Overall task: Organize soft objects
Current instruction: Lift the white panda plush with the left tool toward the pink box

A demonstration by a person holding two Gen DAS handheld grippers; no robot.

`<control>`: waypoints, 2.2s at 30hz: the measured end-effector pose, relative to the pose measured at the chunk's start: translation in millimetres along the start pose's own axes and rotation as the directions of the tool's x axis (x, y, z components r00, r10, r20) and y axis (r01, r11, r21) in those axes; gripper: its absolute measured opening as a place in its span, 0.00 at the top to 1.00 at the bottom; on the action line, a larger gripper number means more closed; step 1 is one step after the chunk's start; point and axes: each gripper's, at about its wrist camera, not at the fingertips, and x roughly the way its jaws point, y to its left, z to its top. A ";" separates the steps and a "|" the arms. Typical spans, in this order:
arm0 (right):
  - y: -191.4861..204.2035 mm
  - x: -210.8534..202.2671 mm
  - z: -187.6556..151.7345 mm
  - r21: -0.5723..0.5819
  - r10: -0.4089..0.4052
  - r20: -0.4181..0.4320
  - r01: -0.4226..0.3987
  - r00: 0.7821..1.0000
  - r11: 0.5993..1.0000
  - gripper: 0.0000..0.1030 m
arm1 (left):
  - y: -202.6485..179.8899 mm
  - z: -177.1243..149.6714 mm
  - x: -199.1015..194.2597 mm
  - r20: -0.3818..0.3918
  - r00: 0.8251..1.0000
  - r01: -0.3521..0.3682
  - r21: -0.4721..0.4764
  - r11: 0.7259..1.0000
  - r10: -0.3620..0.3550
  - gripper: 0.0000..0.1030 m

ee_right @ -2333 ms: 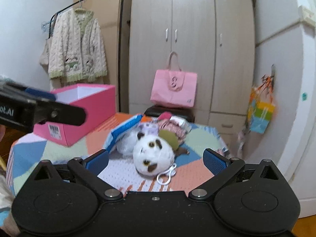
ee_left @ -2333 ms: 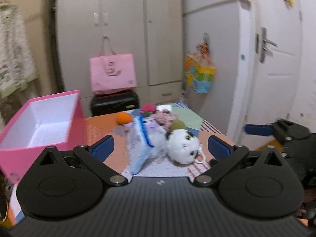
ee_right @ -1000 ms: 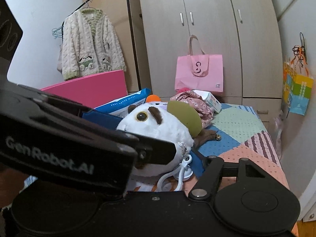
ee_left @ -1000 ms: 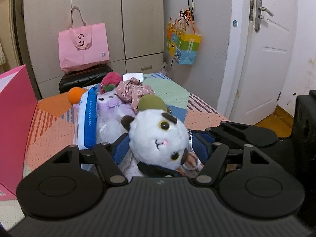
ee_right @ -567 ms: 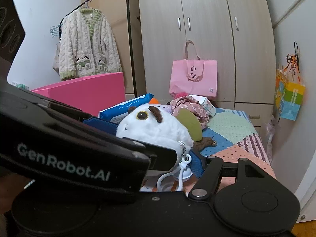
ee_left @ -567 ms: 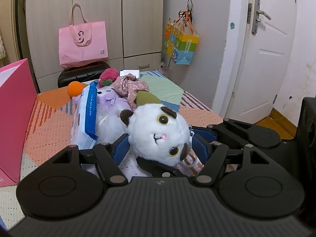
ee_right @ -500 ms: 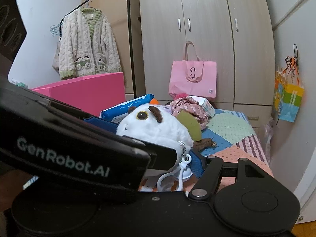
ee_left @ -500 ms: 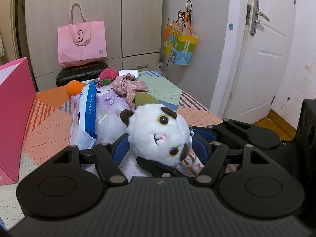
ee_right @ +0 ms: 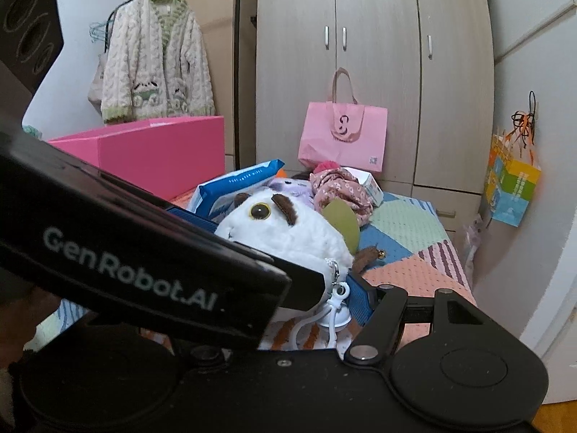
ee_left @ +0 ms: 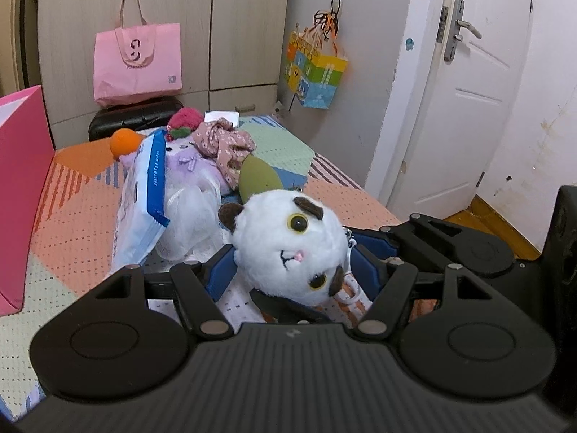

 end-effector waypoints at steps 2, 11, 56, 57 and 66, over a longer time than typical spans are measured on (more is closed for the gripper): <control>0.7 -1.4 0.3 0.009 -0.006 -0.014 0.006 1.000 1.000 0.30 | -0.9 -0.7 -0.4 -0.005 1.000 0.004 -0.003 1.000 -0.004 0.34; 0.3 -6.8 1.9 0.053 -0.011 -0.048 0.013 0.999 0.999 0.30 | -2.1 -0.9 -3.8 -0.006 1.000 0.025 -0.020 0.999 -0.025 0.35; 77.5 -37.6 56.4 0.059 0.228 -0.102 -0.223 0.968 0.973 0.29 | 33.4 -0.7 -129.2 -0.030 0.995 -0.092 -0.054 0.994 0.090 0.38; 80.9 -35.9 58.6 0.059 0.243 -0.103 -0.238 0.965 0.969 0.29 | 37.5 -1.5 -133.2 -0.033 0.995 -0.097 -0.058 0.994 0.095 0.38; 115.0 -20.4 91.8 0.004 0.321 -0.114 -0.323 0.940 0.947 0.29 | 74.5 9.3 -166.9 -0.025 0.990 -0.141 -0.079 0.987 0.140 0.41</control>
